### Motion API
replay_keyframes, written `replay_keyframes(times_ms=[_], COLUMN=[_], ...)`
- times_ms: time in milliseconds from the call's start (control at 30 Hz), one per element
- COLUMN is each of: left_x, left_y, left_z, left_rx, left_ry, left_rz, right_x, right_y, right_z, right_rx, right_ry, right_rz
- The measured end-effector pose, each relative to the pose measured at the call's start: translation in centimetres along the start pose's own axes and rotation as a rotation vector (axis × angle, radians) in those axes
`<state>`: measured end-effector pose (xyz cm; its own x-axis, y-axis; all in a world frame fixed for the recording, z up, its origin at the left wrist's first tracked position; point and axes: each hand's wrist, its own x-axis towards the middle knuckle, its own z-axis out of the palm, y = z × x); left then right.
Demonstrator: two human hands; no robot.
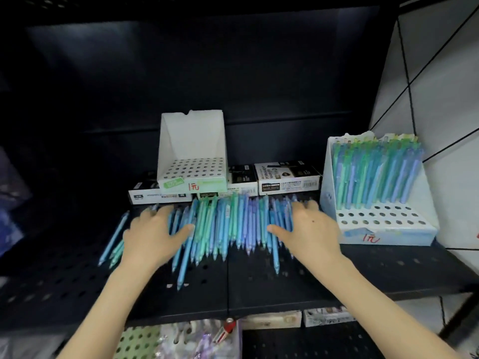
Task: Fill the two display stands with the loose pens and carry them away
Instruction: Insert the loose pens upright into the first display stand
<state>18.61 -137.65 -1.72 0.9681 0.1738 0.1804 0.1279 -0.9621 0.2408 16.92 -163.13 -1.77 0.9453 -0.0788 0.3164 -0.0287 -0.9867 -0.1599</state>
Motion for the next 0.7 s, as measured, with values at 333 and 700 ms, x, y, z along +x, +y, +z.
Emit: replay_keyframes(times_ms=[333,700], left_x=[0.4,3.0], left_y=[1.0,1.8], left_z=[0.3,-0.2], left_rx=[-0.301,-0.337], left_ry=[-0.051,-0.208], left_rz=[0.005,-0.041], right_x=[1.7,2.3], right_y=[-0.9,-0.4], right_z=[1.5,1.3], right_rx=[0.230,0.565], right_ry=[-0.037,-0.103], right_rz=[0.064,0.131])
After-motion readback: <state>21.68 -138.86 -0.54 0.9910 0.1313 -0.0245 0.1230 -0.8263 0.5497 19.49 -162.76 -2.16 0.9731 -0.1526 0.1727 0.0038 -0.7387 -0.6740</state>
